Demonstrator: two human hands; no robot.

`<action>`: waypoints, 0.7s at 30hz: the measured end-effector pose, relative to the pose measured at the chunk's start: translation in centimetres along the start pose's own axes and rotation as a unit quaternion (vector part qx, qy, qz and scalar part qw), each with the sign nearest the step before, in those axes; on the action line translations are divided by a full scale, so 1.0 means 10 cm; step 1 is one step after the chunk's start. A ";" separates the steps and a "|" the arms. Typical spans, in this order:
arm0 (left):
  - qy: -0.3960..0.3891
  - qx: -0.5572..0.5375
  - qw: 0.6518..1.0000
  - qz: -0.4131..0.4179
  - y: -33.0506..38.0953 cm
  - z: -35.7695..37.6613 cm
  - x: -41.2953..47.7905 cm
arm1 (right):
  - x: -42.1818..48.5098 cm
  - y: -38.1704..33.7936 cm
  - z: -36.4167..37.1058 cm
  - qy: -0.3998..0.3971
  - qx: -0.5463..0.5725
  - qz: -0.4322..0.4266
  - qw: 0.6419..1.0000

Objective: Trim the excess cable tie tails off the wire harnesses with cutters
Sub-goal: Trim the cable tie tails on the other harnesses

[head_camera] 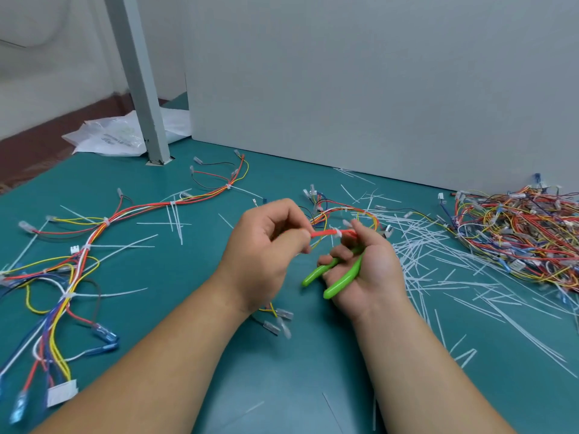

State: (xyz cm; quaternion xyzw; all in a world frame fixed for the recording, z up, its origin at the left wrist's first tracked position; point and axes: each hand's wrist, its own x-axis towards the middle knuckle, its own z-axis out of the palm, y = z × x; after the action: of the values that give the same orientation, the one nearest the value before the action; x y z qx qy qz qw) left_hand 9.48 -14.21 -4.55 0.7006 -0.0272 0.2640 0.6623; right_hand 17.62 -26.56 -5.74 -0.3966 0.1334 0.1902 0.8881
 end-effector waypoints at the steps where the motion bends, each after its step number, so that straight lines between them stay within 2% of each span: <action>1: -0.018 -0.017 0.999 -0.026 0.01 -0.01 0.01 | 0.00 0.00 0.00 0.007 -0.023 -0.022 0.999; 4: -0.006 -0.145 0.977 -0.155 0.05 -0.09 0.10 | -0.04 0.03 0.02 -0.003 -0.072 -0.087 0.994; 7: -0.063 -0.291 0.927 -0.230 0.07 -0.27 0.17 | -0.10 0.07 0.06 -0.025 -0.104 -0.148 0.983; 8: -0.096 -0.334 0.905 -0.247 0.08 -0.32 0.17 | -0.12 0.08 0.06 -0.033 -0.126 -0.178 0.975; 11: -0.205 -0.463 0.808 -0.301 0.11 -0.43 0.18 | -0.17 0.09 0.07 -0.028 -0.215 -0.277 0.936; 12: -0.216 -0.450 0.810 -0.309 0.11 -0.45 0.19 | -0.18 0.09 0.06 -0.014 -0.243 -0.306 0.920; 13: -0.206 -0.387 0.844 -0.309 0.08 -0.46 0.20 | -0.19 0.09 0.05 -0.004 -0.264 -0.330 0.906; 15: -0.142 -0.195 0.928 -0.286 0.06 -0.39 0.21 | -0.21 0.09 0.04 -0.002 -0.303 -0.368 0.879; 16: -0.095 -0.129 0.952 -0.261 0.06 -0.32 0.22 | -0.22 0.09 0.04 -0.006 -0.322 -0.384 0.865; 19: 0.056 -0.026 0.990 -0.130 0.02 -0.19 0.22 | -0.23 0.13 0.03 -0.022 -0.359 -0.407 0.839; 21: 0.075 0.022 0.994 -0.070 0.00 -0.14 0.20 | -0.22 0.15 0.02 -0.033 -0.390 -0.405 0.826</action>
State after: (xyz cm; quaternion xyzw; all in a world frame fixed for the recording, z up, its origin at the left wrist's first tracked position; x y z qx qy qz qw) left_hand 10.71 -12.33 -3.78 0.6936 0.0776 0.2696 0.6635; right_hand 15.03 -25.98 -5.70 -0.7216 -0.1538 -0.1375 0.6608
